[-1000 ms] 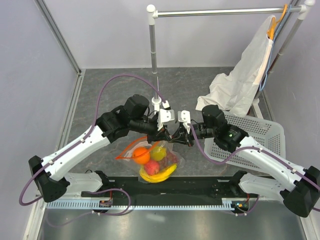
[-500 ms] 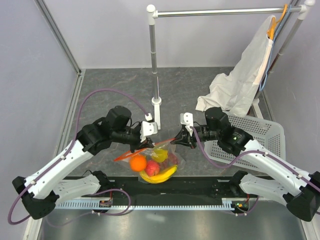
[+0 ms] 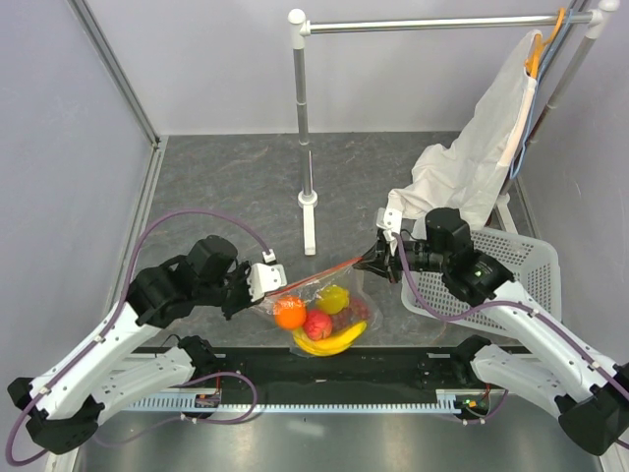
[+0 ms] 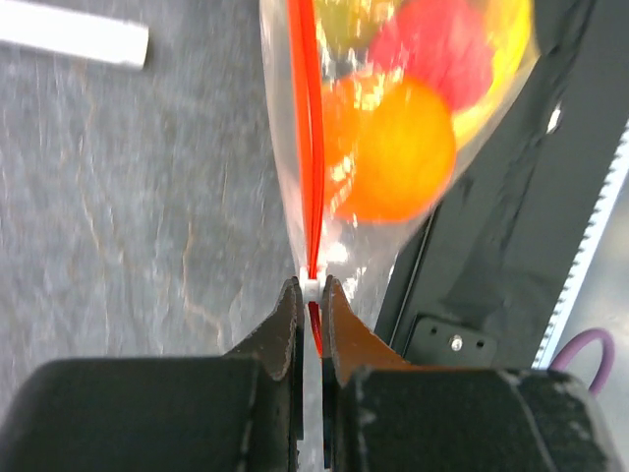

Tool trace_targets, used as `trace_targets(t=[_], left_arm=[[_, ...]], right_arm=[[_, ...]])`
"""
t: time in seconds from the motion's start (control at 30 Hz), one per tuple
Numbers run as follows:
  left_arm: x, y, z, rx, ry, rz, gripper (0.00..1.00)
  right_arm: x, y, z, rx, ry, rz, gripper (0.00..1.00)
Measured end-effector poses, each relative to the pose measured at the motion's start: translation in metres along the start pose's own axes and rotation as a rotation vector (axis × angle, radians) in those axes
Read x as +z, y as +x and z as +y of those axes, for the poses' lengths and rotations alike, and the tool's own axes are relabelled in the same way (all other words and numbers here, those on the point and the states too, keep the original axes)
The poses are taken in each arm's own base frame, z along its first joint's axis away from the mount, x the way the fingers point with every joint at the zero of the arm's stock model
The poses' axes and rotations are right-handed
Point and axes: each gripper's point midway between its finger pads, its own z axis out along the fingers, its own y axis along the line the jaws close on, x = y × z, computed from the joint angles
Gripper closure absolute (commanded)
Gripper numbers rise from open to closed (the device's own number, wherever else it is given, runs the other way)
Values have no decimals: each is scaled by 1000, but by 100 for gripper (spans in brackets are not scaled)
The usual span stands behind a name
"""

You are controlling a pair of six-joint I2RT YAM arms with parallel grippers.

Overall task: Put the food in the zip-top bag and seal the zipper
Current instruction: Zip the zipper food storage bag at the center of the board, then place the zipper food storage bag at the center of the board.

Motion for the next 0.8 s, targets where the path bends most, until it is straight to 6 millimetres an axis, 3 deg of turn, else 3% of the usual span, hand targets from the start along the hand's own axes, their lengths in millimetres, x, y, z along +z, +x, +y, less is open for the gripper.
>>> trace_targets(t=[0.23,0.27,0.3,0.33,0.4,0.47,0.53,0.67,0.8], left_arm=[[-14,32,3,11,-79,88,96],[-16,32,4,16,-91,84,90],[-17,32,5,19,-99,78,75],[-18,32,5,21,-104,73,67],[-24,35,4,22,-104,93,41],[-31,38,2,6,-91,127,33],[-35,25,1,2,-66,118,29],[-31,-21,8,-5,-6,46,29],[-8,-57,17,-23,46,-18,29]], right_arm=[[-6,0,1,11,28,-10,100],[-6,0,2,11,22,-10,100],[-6,0,3,11,18,-11,100],[-6,0,4,11,9,-13,100],[-6,-1,5,11,2,-14,100],[-7,0,3,17,8,-11,100],[-7,1,2,25,7,-6,100],[-7,0,4,28,-8,-6,100],[-7,0,6,27,-21,-6,100]])
